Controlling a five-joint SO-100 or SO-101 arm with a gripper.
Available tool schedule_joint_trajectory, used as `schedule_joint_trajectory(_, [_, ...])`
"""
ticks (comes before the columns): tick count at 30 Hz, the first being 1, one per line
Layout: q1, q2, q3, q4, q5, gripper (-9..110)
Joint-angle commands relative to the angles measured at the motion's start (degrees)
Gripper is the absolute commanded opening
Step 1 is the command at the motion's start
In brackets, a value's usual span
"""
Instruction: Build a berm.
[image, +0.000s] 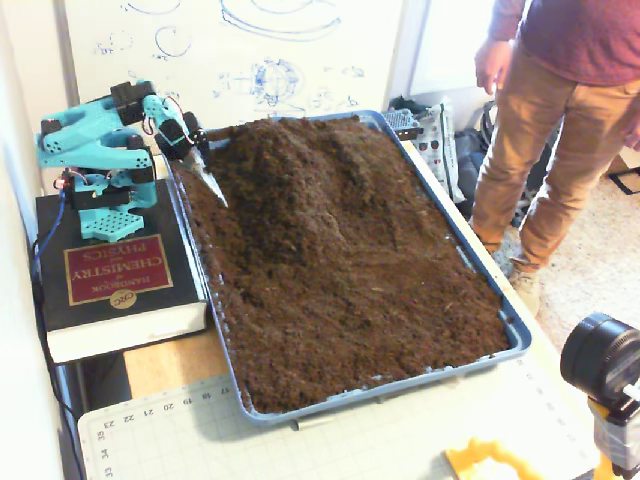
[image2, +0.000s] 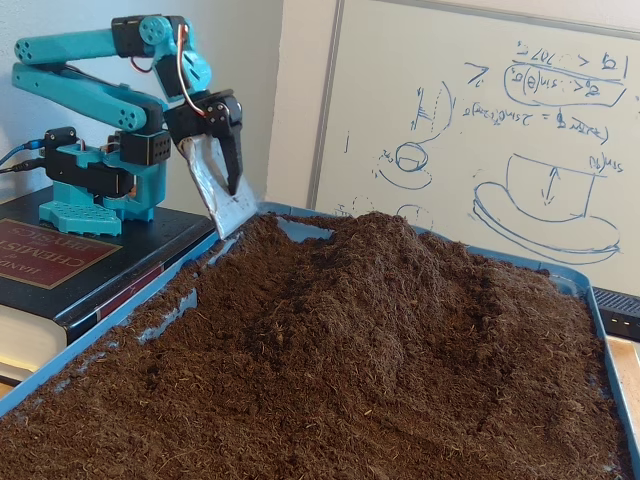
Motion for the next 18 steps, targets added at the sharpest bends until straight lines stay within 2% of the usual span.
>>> schedule_joint_trajectory(1, [9.5,-3.3,-5.4,-3.0,-7.6,0])
schedule_joint_trajectory(5, [16.3,-9.8,-0.7,-14.0,-11.6,0])
schedule_joint_trajectory(13, [17.0,-28.0,11.5,-44.2,-11.6,0])
schedule_joint_trajectory(18, [12.4,-40.2,12.3,-47.0,-13.1,0])
